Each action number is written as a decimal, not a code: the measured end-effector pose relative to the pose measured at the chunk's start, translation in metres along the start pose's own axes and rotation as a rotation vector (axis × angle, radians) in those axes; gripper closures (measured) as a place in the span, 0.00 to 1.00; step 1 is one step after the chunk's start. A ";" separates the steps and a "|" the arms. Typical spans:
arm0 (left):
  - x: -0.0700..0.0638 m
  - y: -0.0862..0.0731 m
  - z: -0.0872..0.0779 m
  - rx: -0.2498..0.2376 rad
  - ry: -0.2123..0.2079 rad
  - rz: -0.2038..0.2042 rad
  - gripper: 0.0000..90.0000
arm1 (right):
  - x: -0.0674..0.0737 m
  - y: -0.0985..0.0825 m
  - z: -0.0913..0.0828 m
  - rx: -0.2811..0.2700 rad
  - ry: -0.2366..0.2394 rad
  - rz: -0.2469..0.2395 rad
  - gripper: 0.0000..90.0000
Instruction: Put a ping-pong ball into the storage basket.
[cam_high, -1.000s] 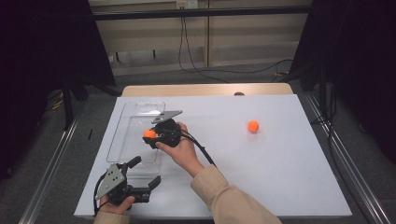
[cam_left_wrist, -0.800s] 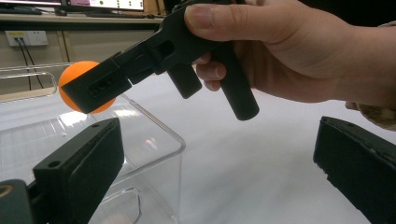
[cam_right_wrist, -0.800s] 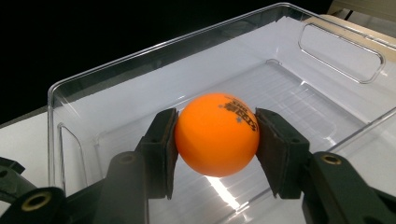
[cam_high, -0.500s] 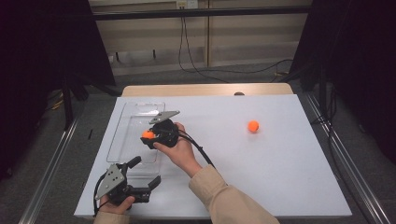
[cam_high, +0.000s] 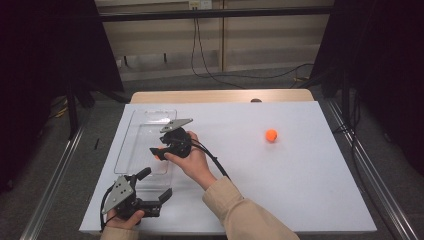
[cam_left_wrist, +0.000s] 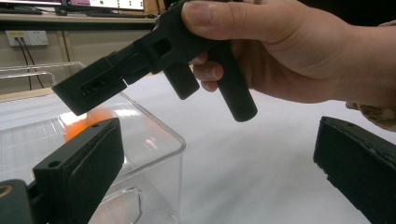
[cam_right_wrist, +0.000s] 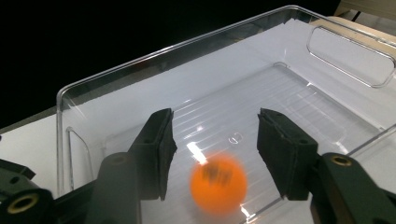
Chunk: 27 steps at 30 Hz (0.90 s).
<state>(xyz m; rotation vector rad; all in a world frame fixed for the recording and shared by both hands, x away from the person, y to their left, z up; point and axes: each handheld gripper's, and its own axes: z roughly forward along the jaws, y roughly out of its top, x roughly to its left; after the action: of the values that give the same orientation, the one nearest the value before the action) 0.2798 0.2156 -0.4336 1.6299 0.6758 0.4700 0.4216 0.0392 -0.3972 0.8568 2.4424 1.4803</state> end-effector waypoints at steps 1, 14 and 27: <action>0.000 0.000 0.000 0.000 0.000 0.001 0.02 | 0.000 0.000 -0.001 0.002 -0.003 -0.005 0.49; 0.000 0.000 -0.001 -0.001 0.003 0.002 0.02 | -0.002 0.003 -0.010 -0.006 -0.034 0.007 0.28; 0.000 0.001 -0.001 0.002 0.003 0.013 0.02 | -0.009 -0.001 -0.025 -0.016 -0.062 0.021 0.15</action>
<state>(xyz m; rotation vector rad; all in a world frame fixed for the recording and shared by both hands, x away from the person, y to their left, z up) 0.2798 0.2162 -0.4330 1.6363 0.6688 0.4817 0.4185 0.0153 -0.3870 0.9145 2.3814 1.4555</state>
